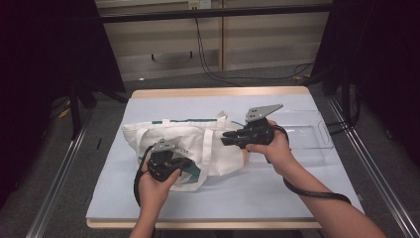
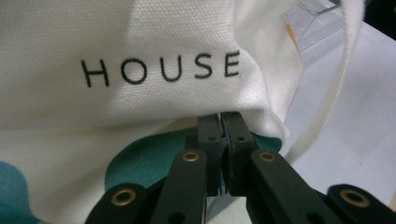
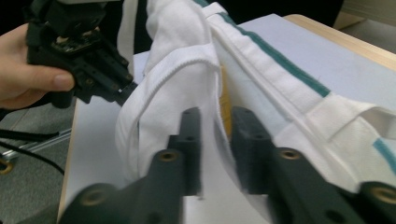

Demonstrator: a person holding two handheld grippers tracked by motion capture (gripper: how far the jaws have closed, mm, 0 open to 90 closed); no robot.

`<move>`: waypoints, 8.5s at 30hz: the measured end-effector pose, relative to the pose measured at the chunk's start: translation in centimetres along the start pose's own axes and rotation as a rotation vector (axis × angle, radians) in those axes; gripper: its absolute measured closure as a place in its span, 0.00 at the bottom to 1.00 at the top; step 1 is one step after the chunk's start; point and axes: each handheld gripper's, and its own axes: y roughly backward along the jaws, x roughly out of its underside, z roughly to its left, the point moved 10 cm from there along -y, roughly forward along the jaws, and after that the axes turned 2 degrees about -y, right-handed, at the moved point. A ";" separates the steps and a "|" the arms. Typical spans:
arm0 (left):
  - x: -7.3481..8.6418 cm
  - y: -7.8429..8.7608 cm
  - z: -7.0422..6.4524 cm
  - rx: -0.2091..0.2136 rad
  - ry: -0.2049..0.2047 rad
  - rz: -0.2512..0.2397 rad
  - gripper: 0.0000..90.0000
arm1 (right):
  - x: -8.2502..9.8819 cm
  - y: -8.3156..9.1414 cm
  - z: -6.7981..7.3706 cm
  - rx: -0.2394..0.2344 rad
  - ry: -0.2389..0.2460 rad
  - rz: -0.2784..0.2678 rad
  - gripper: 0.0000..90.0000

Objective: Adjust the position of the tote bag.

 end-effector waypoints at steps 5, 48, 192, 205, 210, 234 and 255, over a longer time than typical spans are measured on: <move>0.0 0.0 0.0 0.001 -0.007 0.003 0.98 | -1.0 -0.2 -0.6 0.031 -0.031 0.001 0.58; 0.0 -0.2 0.5 -0.004 0.023 -0.003 0.95 | -0.1 -1.8 3.1 -0.119 0.078 0.051 0.93; -8.5 1.6 8.8 -0.129 -0.037 0.123 0.70 | 2.1 -2.8 3.5 -0.060 0.158 0.083 0.93; -8.9 1.8 8.8 -0.117 -0.038 0.102 0.70 | 2.1 -2.8 3.3 -0.060 0.150 0.077 0.93; -9.4 1.7 8.8 -0.134 -0.071 0.068 0.54 | 2.1 -2.8 3.4 -0.063 0.148 0.080 0.93; -7.8 0.5 9.9 -0.105 -0.008 0.152 0.32 | 2.2 -2.9 3.4 -0.066 0.148 0.083 0.93; -7.6 1.2 9.6 -0.083 -0.003 0.173 0.87 | 2.0 -2.9 3.2 -0.050 0.144 0.074 0.93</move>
